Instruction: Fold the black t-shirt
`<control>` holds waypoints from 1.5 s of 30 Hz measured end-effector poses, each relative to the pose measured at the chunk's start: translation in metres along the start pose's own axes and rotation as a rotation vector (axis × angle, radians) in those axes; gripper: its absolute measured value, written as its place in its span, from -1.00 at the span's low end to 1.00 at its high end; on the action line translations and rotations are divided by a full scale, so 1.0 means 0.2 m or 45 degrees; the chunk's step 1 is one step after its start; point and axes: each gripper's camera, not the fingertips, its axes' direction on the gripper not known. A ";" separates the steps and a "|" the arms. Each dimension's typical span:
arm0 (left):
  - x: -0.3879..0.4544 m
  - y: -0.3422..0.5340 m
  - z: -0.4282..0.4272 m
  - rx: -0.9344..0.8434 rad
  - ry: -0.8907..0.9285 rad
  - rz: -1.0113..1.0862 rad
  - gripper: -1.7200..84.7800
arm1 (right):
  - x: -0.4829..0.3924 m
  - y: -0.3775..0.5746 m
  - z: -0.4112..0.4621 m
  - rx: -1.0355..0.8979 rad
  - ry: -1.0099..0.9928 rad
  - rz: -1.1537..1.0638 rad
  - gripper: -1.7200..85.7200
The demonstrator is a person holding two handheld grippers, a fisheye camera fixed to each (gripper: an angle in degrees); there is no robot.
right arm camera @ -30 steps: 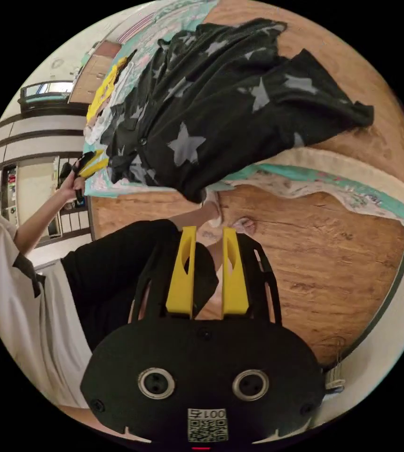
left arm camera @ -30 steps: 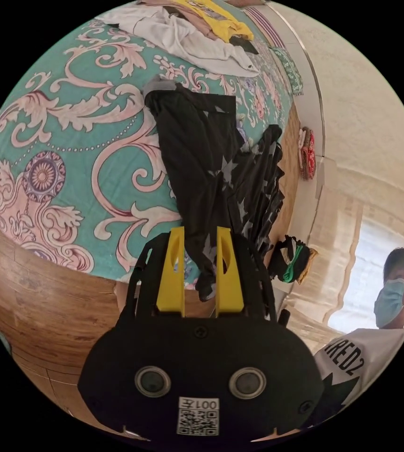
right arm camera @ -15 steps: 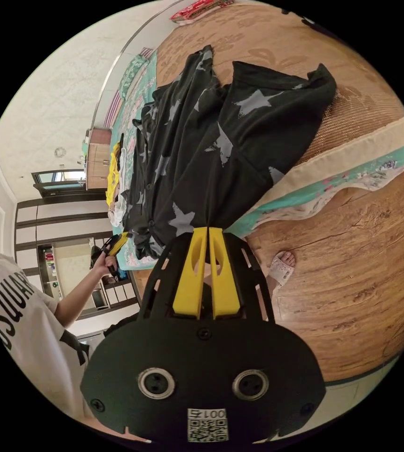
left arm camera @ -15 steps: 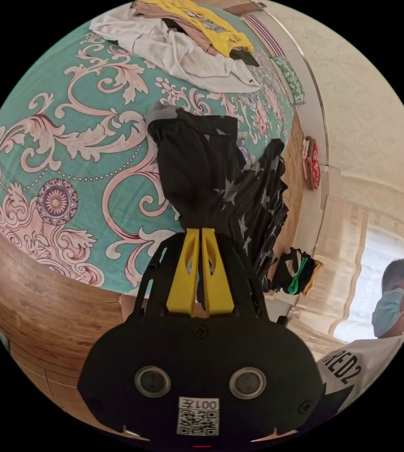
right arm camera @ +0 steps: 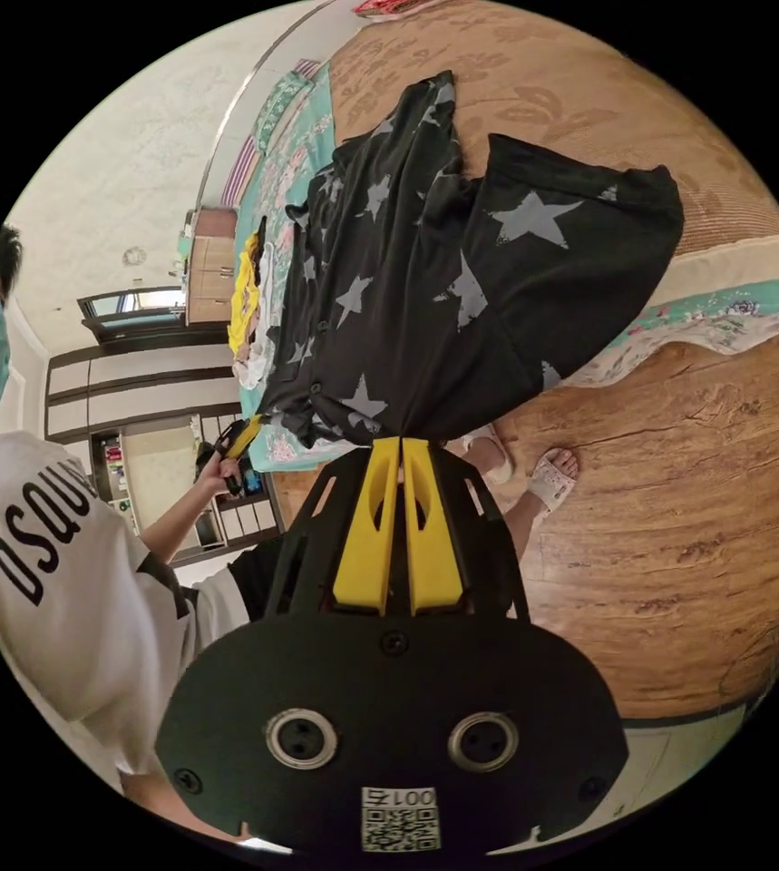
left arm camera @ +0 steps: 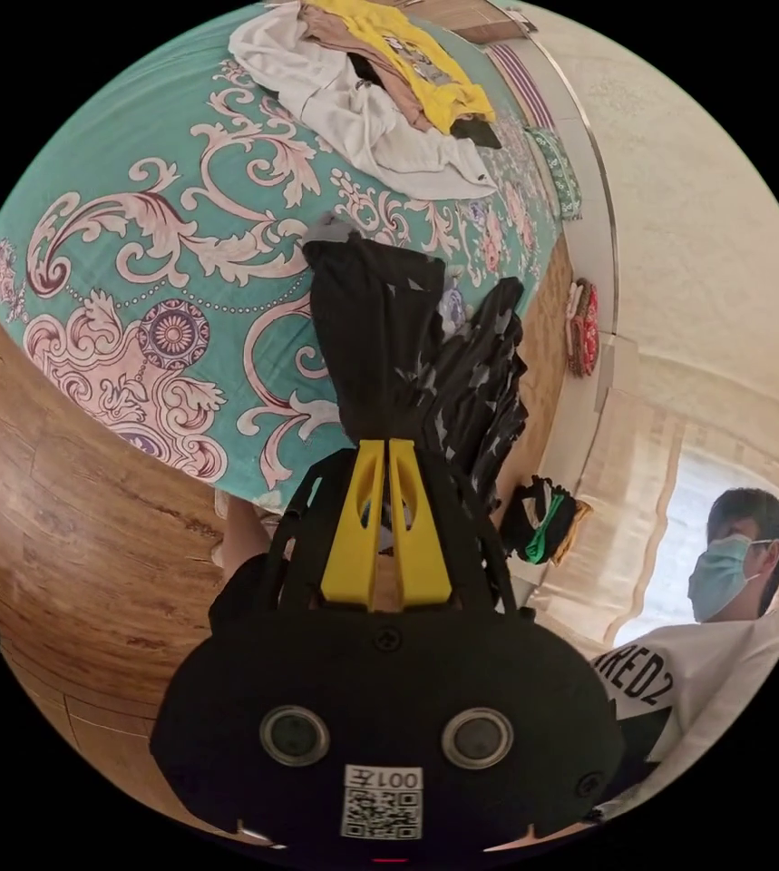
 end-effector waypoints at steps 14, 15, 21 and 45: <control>1.34 -1.16 0.63 -0.122 0.211 0.465 -0.95 | -0.39 -1.21 -0.37 0.441 -0.103 -0.141 -0.90; 1.36 -1.20 0.67 -0.143 0.153 0.455 -0.95 | -0.42 -1.28 -0.35 0.413 -0.031 -0.130 -0.88; 1.46 -1.13 0.67 -0.144 0.083 0.519 -0.91 | -0.76 -1.13 -0.38 0.414 0.264 -0.240 -0.81; 1.87 -0.70 0.62 0.175 0.550 0.124 -0.98 | -1.51 -1.21 -0.60 0.812 -0.297 -0.066 -0.96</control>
